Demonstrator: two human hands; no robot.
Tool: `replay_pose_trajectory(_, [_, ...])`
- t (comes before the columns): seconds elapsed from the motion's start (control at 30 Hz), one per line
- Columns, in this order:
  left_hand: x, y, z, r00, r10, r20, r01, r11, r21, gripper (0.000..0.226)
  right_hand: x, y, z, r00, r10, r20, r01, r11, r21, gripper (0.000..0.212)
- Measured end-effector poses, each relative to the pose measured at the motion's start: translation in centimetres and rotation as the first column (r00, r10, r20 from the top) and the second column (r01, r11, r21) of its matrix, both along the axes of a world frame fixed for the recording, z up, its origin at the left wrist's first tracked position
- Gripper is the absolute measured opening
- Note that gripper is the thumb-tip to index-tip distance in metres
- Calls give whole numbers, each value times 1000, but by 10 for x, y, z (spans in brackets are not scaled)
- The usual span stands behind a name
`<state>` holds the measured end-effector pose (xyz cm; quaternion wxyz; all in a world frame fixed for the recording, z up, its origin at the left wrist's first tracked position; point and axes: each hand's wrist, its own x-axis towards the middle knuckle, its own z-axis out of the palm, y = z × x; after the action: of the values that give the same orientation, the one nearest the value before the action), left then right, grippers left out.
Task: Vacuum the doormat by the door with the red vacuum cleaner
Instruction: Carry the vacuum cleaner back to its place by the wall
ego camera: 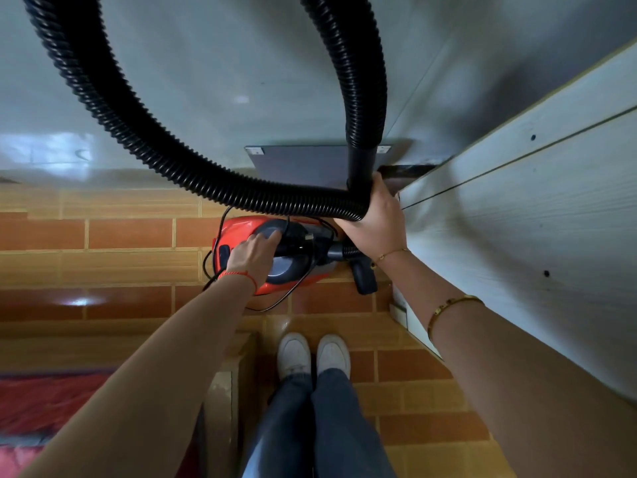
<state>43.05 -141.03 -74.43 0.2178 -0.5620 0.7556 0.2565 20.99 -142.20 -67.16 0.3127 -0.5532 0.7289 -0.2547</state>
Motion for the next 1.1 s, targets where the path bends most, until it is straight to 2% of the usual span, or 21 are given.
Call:
replay_pose_trajectory(0.2, [0, -5, -15, 1000, 4, -1, -4, 1000, -4, 65, 1, -2, -9, 998, -24, 54, 25, 1000, -16, 47])
replay_pose_trajectory(0.33, [-5, -4, -20, 999, -24, 30, 24, 1000, 8, 66, 4, 2, -15, 995, -29, 99, 33, 999, -33, 61])
replay_pose_trajectory(0.47, [-10, -3, -20, 999, -24, 41, 24, 1000, 4, 67, 6, 9, -19, 994, -72, 81, 76, 996, -46, 79])
replay_pose_trajectory(0.7, [-19, 8, -21, 998, 32, -45, -36, 996, -81, 41, -3, 29, -25, 997, -76, -1, 76, 996, 39, 113])
replay_pose_trajectory(0.8, [-22, 12, -15, 995, 67, -76, -75, 992, -99, 36, -11, 36, -22, 996, -70, -50, 75, 992, 100, 121])
replay_pose_trajectory(0.97, [-19, 19, -1, 993, 57, -107, -70, 990, -122, 50, -12, 40, -13, 992, -11, -126, 29, 990, 141, 125])
replay_pose_trajectory(1.1, [-13, 27, 21, 992, 67, -111, -81, 988, -132, 73, -8, 48, 2, 980, 57, -191, -22, 984, 177, 125])
